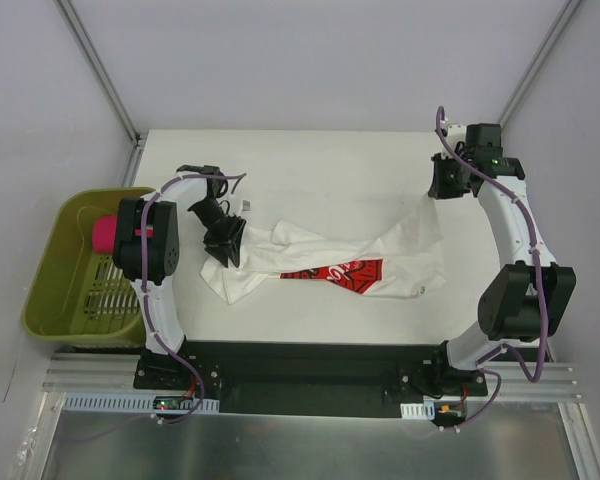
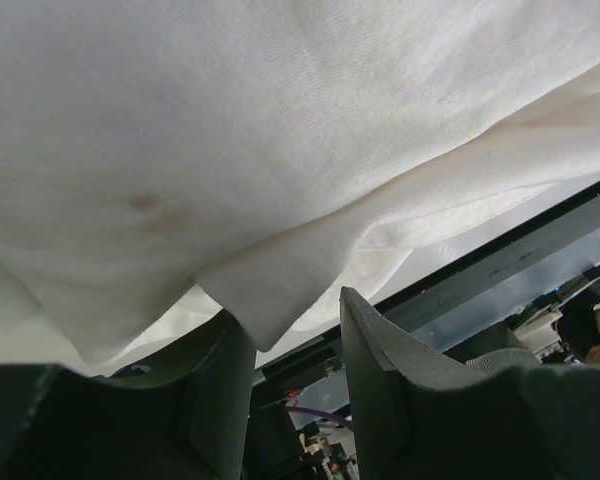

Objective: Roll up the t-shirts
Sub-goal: Flatten out the T-shirt at the center of the board.

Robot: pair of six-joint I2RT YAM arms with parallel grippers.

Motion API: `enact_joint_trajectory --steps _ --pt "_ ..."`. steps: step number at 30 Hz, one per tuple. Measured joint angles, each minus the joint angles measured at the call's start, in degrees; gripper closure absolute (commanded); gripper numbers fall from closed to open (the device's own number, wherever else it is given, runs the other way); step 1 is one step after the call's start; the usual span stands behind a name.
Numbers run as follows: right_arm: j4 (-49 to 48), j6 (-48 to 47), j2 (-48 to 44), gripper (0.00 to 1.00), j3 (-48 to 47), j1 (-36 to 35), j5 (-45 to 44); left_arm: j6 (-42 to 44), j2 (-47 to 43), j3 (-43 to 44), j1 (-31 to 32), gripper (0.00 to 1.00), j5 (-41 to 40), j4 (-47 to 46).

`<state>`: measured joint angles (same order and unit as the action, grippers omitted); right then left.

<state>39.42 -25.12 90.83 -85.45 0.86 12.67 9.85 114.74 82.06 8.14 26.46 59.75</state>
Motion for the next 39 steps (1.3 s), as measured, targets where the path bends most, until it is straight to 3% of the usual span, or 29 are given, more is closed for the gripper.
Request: enact_joint_trajectory --steps 4,12,23,32,39 --pt "-0.15 -0.07 0.0 0.99 0.0 -0.07 -0.07 -0.55 -0.52 -0.68 -0.02 0.64 -0.81 -1.64" --pt "-0.17 -0.66 0.0 0.99 0.0 -0.26 -1.27 -5.55 -16.22 -17.16 -1.07 0.65 3.65 -14.05" --pt "-0.15 -2.21 0.0 0.99 0.0 -2.89 -3.19 -10.25 -13.42 -18.45 -1.09 0.7 5.95 -22.12" --pt "-0.02 -3.06 -0.02 0.99 1.27 -3.02 -4.28 -12.11 -20.55 -26.03 -1.11 0.64 7.37 -22.97" --pt "-0.13 -3.52 -0.02 0.99 1.27 -3.37 -4.76 -14.43 -18.71 -26.47 -2.78 0.57 4.33 -23.5"
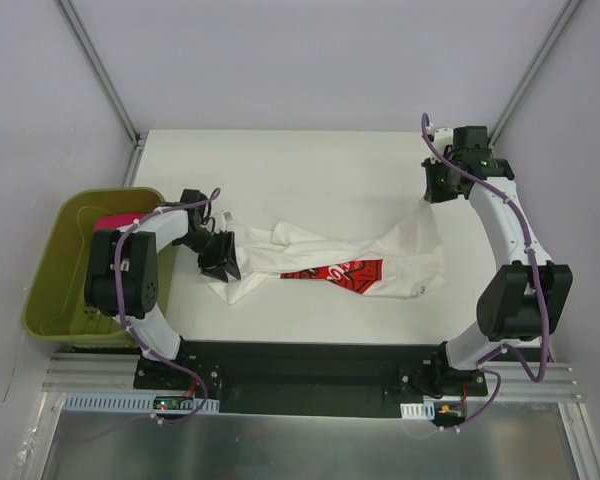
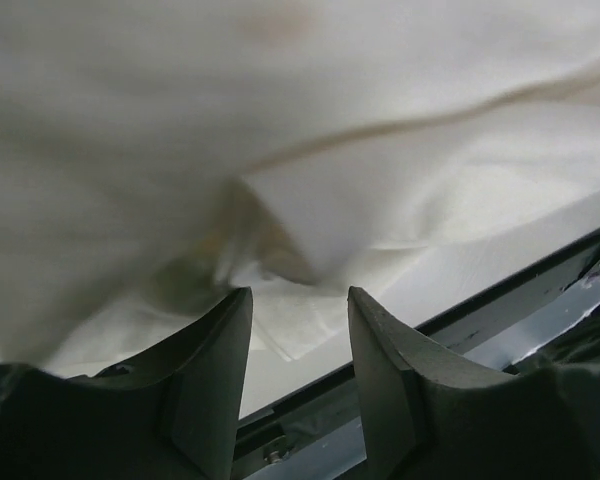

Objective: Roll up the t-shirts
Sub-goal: Flatten out the T-shirt at the center of the board.

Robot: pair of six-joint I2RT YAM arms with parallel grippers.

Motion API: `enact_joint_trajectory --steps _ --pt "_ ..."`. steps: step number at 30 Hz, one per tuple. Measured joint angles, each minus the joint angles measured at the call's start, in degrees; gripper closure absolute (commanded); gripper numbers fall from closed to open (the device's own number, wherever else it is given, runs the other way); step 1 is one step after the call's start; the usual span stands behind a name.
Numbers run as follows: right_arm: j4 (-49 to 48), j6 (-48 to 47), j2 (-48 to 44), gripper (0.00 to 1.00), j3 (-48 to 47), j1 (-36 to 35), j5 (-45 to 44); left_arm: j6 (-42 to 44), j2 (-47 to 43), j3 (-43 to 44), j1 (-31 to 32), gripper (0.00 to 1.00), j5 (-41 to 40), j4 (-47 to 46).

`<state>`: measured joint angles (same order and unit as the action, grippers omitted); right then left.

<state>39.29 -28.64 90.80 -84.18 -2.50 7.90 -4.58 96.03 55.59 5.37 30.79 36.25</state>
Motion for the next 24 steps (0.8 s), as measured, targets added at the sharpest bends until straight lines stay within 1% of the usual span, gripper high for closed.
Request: enact_joint_trajectory --steps 3,4,7,9,12,18,20,24 --pt "-0.02 -0.2 0.0 0.99 0.0 -0.17 -0.04 -2.08 3.74 0.72 -3.58 0.58 -0.57 -0.13" --pt "-0.04 -0.35 0.0 0.99 0.0 -0.17 -0.07 -2.64 5.2 1.51 -5.29 0.58 0.87 0.37" --pt "-0.04 -0.59 -0.07 0.99 0.0 -0.22 -0.2 -3.82 7.5 3.37 -7.41 0.63 4.0 0.87" --pt "-0.09 -0.66 -0.22 0.99 0.04 -0.24 -0.22 -3.96 8.46 4.15 -7.72 0.67 5.77 0.37" --pt "-0.13 -0.83 -0.87 0.99 0.76 -0.26 -0.24 -3.98 9.18 4.55 -7.72 0.7 8.07 -0.9" --pt "-0.13 -0.98 -1.92 0.99 1.95 -0.28 -0.24 -3.93 8.76 4.44 -7.72 0.71 9.46 -1.66" --pt "-0.31 -0.98 -1.95 0.99 1.95 -0.28 -0.24 -3.93 7.43 3.87 -7.72 0.68 9.53 -1.86" --pt "-0.48 -0.98 -1.95 0.99 1.95 -0.28 -0.24 -3.93 5.62 3.5 -7.58 0.69 9.16 -2.01"
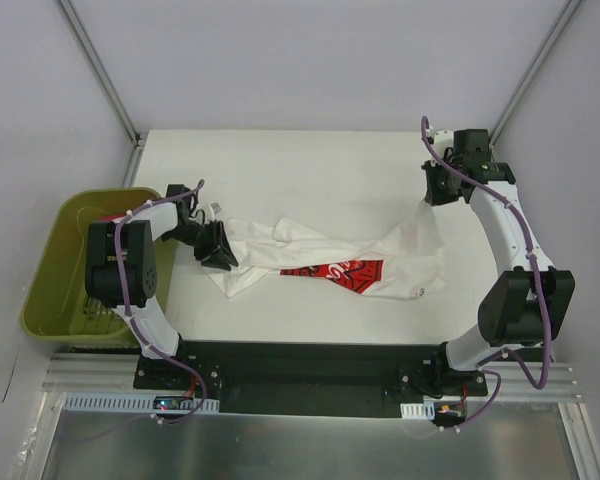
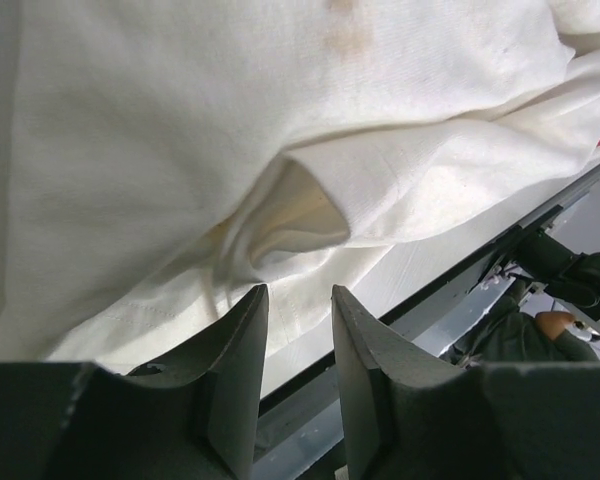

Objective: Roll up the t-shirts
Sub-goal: Flatten out the T-shirt at the center of the board.

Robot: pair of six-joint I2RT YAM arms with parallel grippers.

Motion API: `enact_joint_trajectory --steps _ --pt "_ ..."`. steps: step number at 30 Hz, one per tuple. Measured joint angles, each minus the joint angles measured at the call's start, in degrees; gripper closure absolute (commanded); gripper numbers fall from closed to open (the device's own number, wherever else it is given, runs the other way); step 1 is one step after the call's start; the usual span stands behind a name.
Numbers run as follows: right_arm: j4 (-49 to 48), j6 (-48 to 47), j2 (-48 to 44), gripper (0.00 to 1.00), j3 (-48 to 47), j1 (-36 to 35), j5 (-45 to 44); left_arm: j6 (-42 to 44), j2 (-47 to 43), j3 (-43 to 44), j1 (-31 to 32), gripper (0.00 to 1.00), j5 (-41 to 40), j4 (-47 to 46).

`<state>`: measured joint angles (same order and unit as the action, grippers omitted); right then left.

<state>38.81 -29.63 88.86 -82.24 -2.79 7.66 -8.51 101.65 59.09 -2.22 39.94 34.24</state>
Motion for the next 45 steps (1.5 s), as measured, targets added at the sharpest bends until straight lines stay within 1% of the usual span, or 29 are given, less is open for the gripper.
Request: enact_joint_trajectory --steps 3,9,16,25,31,37,42,45 --pt "-0.02 0.0 0.0 0.99 -0.02 0.0 0.02 -0.02 -0.09 0.28 0.0 0.69 -0.66 0.07" --pt "-0.02 0.0 0.0 0.99 0.0 0.0 0.04 -0.02 -0.07 2.49 -0.15 0.66 -4.59 0.15" --pt "-0.04 0.0 0.0 0.99 0.0 -0.09 0.02 -0.02 2.8 5.77 -0.15 0.69 -4.5 0.02" --pt "-0.5 -0.02 0.0 0.99 0.63 -0.09 0.0 0.0 3.89 6.05 -0.07 0.7 -4.26 0.13" --pt "-0.68 -0.02 -0.02 0.99 0.98 -0.11 0.02 0.13 3.69 5.38 0.0 0.7 -4.04 0.02" --pt "-0.87 0.0 -0.02 0.99 0.98 -0.11 0.0 0.37 1.75 2.58 0.02 0.69 -3.93 -1.31" --pt "-0.9 -0.02 0.0 0.99 0.98 -0.11 0.02 0.42 1.42 -0.31 0.72 0.68 -1.95 -4.09" --pt "-0.9 0.0 0.0 0.99 0.98 -0.13 0.0 0.35 1.44 -1.51 0.76 0.7 -0.55 -4.94"
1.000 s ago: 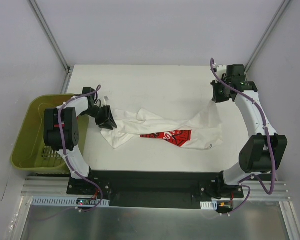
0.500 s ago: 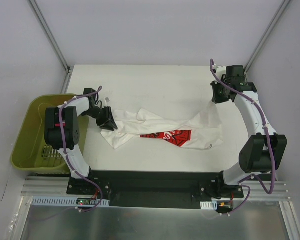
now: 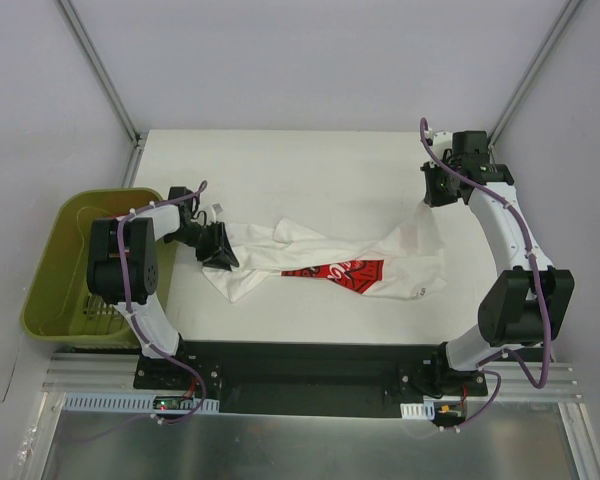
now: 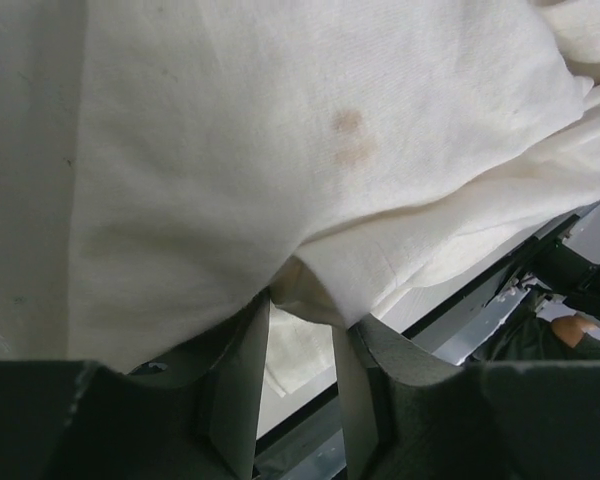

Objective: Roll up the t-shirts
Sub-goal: Flatten out the T-shirt at the center of the board.

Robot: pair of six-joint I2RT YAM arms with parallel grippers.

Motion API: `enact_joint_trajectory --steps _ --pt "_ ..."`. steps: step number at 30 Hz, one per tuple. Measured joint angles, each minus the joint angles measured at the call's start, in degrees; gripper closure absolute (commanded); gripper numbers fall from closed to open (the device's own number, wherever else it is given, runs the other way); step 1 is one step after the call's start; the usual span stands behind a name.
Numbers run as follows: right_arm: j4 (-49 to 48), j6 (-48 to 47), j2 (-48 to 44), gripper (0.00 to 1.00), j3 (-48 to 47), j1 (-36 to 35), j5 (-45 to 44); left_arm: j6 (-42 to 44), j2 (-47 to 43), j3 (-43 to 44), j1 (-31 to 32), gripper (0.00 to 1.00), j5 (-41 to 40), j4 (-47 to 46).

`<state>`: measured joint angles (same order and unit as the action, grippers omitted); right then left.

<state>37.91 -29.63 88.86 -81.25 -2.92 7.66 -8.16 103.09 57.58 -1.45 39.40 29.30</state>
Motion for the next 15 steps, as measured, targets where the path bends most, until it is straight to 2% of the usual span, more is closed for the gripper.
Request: enact_joint_trajectory --steps 7,8,10,15 --pt "0.0 -0.02 -0.02 0.99 0.0 -0.2 -0.02 -0.28 0.0 0.02 0.04 0.76 -0.35 -1.16" --pt "-0.02 -0.04 0.0 0.99 0.0 -0.22 -0.07 -0.35 0.0 0.02 0.04 0.82 -0.39 -1.18" --pt "-0.09 -0.07 -0.02 0.99 0.07 -0.24 -0.15 -0.42 0.0 0.13 0.02 0.85 -0.39 -1.27" --pt "-0.24 -0.07 0.0 0.99 0.52 -0.28 -0.2 -0.9 -0.63 1.97 0.04 0.86 -0.39 -1.44"
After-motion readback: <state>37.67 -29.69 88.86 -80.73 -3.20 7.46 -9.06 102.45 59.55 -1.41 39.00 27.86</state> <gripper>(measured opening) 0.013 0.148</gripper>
